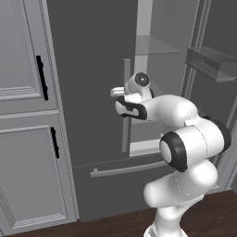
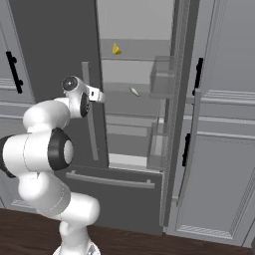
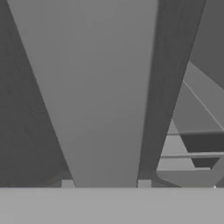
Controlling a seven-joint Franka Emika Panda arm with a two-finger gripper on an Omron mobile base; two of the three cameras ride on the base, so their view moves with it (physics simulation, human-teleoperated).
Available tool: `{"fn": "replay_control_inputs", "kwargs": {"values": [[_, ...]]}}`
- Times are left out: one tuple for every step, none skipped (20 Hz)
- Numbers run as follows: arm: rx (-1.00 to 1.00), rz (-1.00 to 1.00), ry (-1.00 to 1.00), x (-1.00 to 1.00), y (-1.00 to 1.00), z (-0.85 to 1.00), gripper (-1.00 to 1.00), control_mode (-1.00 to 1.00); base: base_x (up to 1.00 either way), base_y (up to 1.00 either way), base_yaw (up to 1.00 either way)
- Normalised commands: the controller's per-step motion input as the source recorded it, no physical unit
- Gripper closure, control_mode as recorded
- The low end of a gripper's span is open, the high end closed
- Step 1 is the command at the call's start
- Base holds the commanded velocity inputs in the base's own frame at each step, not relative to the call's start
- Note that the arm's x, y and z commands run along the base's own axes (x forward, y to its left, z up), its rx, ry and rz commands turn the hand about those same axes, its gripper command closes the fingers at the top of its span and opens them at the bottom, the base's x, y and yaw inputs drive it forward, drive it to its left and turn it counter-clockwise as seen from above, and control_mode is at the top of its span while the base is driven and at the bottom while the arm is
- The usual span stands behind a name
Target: Grab a lemon wedge from the fridge and one ice cube from the ice bowl, and put them in the glass of lemonade.
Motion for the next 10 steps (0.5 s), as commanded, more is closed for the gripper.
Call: {"fn": "replay_control_inputs", "kwargs": {"values": [[-0.02, 0.0, 0.0, 0.0, 0.77, 0.0, 1.0, -1.0, 0.0, 0.0, 0.0], [-0.02, 0.0, 0.0, 0.0, 0.89, 0.0, 1.0, -1.0, 0.0, 0.0, 0.0], [-0.07, 0.0, 0.0, 0.0, 1.0, 0.0, 1.0, -1.0, 0.0, 0.0, 0.0], [-0.11, 0.01, 0.01, 0.0, 1.0, 0.0, 1.0, -1.0, 0.0, 0.0, 0.0], [-0.11, 0.04, 0.02, -0.07, 1.0, 0.0, 1.0, -1.0, 0.0, 0.0, 0.0], [-0.1, 0.06, 0.02, -0.18, 1.0, 0.0, 1.0, -1.0, 0.0, 0.0, 0.0], [-0.1, 0.08, 0.04, -0.3, 1.0, 0.0, 1.0, -1.0, 0.0, 0.0, 0.0], [-0.1, 0.11, 0.06, -0.39, 1.0, 0.01, 1.0, -1.0, 0.0, 0.0, 0.0], [-0.1, 0.11, 0.07, -0.43, 1.0, 0.05, 1.0, -1.0, 0.0, 0.0, 0.0], [-0.1, 0.12, 0.07, -0.49, 1.0, 0.1, 1.0, -1.0, 0.0, 0.0, 0.0]]}}
